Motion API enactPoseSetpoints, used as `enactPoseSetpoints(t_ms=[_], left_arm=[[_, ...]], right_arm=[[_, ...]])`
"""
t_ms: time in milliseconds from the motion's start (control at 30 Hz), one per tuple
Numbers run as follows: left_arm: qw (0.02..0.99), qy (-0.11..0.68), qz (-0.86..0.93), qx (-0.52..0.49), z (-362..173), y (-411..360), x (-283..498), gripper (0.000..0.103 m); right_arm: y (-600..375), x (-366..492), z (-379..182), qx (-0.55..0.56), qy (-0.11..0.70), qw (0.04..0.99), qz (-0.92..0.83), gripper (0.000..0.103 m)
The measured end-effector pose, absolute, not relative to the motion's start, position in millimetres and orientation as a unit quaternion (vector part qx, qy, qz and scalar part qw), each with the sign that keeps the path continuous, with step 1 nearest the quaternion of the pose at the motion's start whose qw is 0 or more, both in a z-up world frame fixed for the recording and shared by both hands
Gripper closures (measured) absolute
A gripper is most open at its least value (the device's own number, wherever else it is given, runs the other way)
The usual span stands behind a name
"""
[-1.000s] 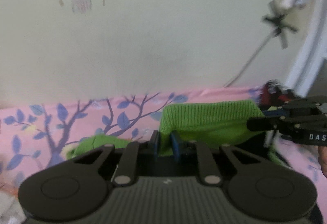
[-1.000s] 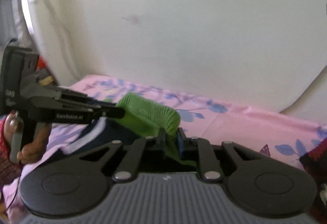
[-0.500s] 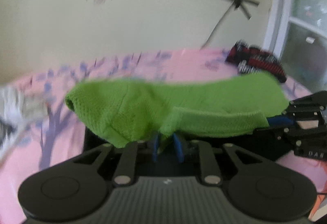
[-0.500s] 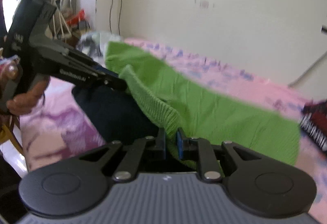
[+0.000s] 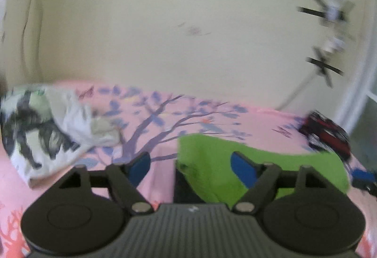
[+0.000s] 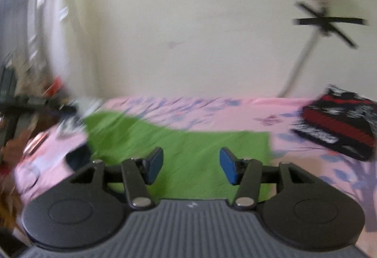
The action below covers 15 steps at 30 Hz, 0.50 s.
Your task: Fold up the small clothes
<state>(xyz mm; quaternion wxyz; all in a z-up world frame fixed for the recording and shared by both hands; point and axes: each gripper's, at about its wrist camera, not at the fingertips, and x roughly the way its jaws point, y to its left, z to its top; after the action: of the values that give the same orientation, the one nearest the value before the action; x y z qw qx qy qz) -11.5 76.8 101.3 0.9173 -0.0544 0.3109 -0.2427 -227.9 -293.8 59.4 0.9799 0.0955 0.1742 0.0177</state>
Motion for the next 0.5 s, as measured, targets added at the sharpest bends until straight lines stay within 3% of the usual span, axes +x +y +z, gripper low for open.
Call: enactPoseSetpoints(t_ms=[67,100,133,167,200,233,267,433,500], left_arm=[[0.904,0.344,-0.245,-0.072,94,70,8,0.027],[0.897,0.358,-0.250,-0.071,88,63,12,0.034],[0.892,0.372,-0.250,-0.060,81,54,15,0.045],[0.889,0.386,-0.242,-0.042,73,46,18,0.078],[0.886,0.401,-0.231,-0.026,64,38,18,0.095],[0.882,0.416,-0.222,-0.021,54,34,20,0.095],[0.881,0.420,-0.215,-0.032,43,36,21,0.094],[0.902,0.382,-0.201,-0.005,40,32,0,0.092],[0.906,0.374,-0.197,0.015,44,27,-8,0.087]], right_arm=[[-303,-219,51,0.116,0.179,0.977,-0.019,0.052],[-304,-211,43,0.111,0.193,0.974,-0.040,0.054],[-305,-203,35,0.099,0.215,0.970,-0.062,0.074],[-307,-195,25,0.080,0.240,0.963,-0.092,0.096],[-309,-190,16,0.064,0.251,0.959,-0.117,0.094],[-314,-189,10,0.065,0.244,0.959,-0.126,0.080],[-322,-189,8,0.089,0.247,0.957,-0.126,0.073],[-337,-190,6,0.153,0.248,0.949,-0.119,0.064],[-337,-191,7,0.151,0.245,0.950,-0.124,0.058]])
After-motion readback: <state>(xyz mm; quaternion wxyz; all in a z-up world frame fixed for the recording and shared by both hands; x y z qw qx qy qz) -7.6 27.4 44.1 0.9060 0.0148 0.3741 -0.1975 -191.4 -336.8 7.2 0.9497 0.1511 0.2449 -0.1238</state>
